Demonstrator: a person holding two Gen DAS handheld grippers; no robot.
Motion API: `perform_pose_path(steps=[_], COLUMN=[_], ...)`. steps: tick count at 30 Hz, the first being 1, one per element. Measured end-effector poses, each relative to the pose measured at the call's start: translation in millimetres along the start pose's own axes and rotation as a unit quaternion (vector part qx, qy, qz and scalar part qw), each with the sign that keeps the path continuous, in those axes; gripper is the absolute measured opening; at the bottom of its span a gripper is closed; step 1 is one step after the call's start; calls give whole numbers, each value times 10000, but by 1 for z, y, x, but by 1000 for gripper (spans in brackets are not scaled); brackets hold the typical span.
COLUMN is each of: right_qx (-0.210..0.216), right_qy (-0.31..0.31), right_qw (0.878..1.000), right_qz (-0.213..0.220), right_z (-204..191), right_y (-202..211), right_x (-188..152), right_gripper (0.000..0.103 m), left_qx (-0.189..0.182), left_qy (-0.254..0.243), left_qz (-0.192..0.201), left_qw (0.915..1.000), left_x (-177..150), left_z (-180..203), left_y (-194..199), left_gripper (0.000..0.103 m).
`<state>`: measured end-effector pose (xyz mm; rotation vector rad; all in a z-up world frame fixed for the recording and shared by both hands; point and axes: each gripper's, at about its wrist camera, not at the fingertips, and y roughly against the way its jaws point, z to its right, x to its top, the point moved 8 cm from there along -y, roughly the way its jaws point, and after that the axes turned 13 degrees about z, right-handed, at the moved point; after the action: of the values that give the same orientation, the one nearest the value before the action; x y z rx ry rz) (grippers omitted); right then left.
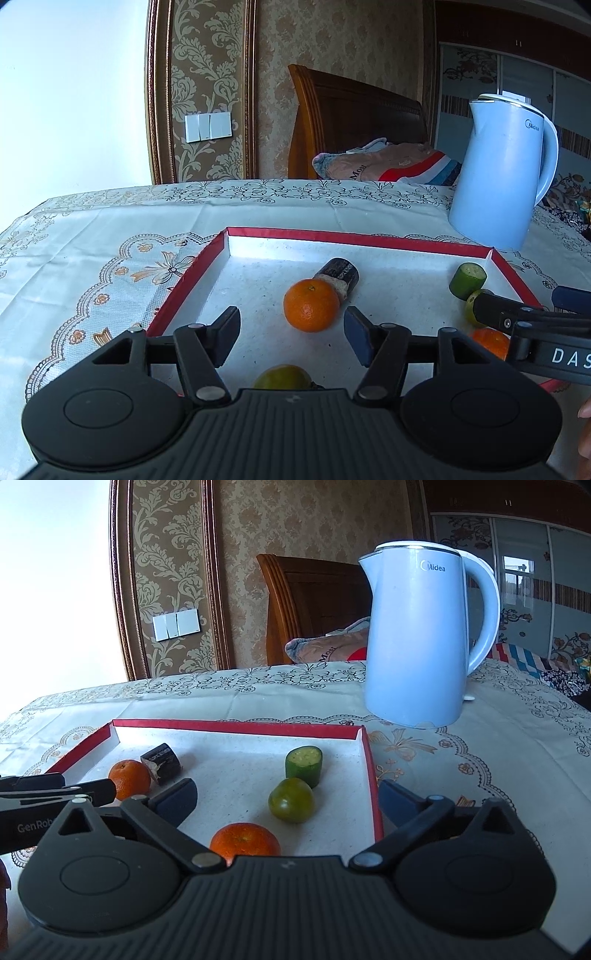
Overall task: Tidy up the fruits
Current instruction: 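Withdraw both open tools from the tray toward the remaining produce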
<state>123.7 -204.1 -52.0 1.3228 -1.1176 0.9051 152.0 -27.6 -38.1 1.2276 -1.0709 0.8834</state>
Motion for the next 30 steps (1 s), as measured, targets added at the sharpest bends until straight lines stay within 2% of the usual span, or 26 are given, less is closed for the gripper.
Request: perform_pose_path(steps=[16, 20, 30], right_qx=[38, 77, 261], right_qy=[43, 91, 43], right_qw=[10000, 9999, 9996], right_qz=[-25, -53, -51], right_z=[0, -1, 0], right_y=[11, 15, 40], right_x=[-7, -9, -16], right_gripper=[103, 103, 103], left_qx=[-107, -121, -266], left_qy=[307, 306, 253], left_qz=[-6, 21, 49], left_qw=[9995, 9995, 9993], left_x=[-3, -4, -11], left_z=[-11, -11, -8], left_y=[21, 25, 44], left_gripper=[62, 72, 72])
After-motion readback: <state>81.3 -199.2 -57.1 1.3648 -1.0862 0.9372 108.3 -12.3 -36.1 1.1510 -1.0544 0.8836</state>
